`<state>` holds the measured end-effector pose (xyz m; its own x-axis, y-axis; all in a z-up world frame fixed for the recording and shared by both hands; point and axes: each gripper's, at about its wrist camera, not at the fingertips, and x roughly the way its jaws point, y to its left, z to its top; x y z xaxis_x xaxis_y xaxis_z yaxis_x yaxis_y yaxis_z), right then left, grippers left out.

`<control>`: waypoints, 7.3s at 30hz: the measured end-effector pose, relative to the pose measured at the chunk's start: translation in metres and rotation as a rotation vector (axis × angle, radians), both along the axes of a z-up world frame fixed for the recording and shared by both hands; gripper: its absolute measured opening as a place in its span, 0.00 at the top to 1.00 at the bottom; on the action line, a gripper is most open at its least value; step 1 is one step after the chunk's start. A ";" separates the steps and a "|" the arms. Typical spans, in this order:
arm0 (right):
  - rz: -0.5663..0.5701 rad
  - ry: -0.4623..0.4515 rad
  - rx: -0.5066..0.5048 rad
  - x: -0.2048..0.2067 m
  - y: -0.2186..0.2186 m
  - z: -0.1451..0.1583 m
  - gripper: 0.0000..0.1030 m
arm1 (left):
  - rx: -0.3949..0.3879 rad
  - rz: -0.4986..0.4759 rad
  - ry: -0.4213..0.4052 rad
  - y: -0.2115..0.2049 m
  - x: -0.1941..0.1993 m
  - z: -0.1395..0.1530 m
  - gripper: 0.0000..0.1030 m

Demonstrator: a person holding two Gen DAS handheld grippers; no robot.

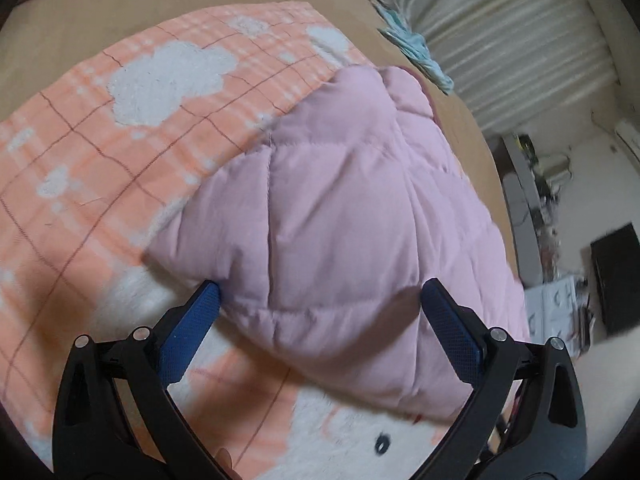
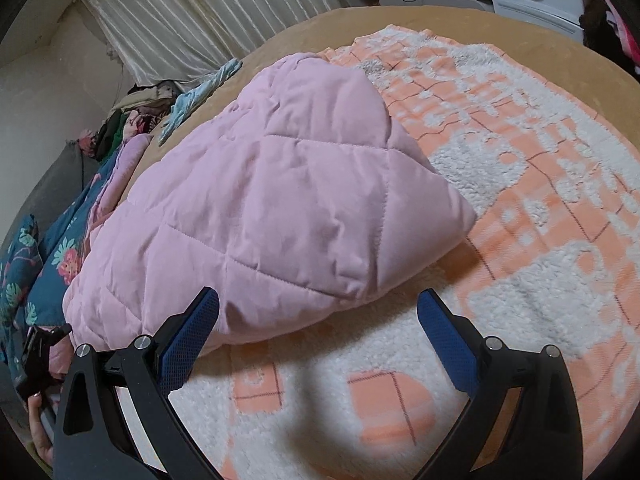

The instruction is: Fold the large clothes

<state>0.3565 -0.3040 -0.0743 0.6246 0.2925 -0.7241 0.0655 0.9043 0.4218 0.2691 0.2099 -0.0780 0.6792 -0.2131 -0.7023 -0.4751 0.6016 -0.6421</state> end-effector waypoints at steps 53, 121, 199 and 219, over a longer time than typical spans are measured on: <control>0.170 -0.205 -0.053 0.062 0.041 0.011 0.68 | 0.317 -0.033 -0.126 -0.041 0.028 0.025 0.73; 0.251 -0.230 -0.211 -0.123 0.031 0.049 0.69 | 0.525 -0.210 -0.122 -0.060 -0.144 0.046 0.72; 0.362 -0.413 -0.315 -0.306 0.080 0.113 0.04 | 0.598 -0.363 -0.270 -0.152 -0.280 0.091 0.09; 0.378 -0.422 -0.306 -0.306 0.082 0.114 0.04 | 0.613 -0.372 -0.277 -0.154 -0.281 0.093 0.09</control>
<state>0.0507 -0.2218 0.0395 0.7682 0.3670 -0.5245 -0.3962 0.9162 0.0608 -0.0120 0.0555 0.0150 0.8073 -0.0898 -0.5833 -0.0418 0.9772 -0.2082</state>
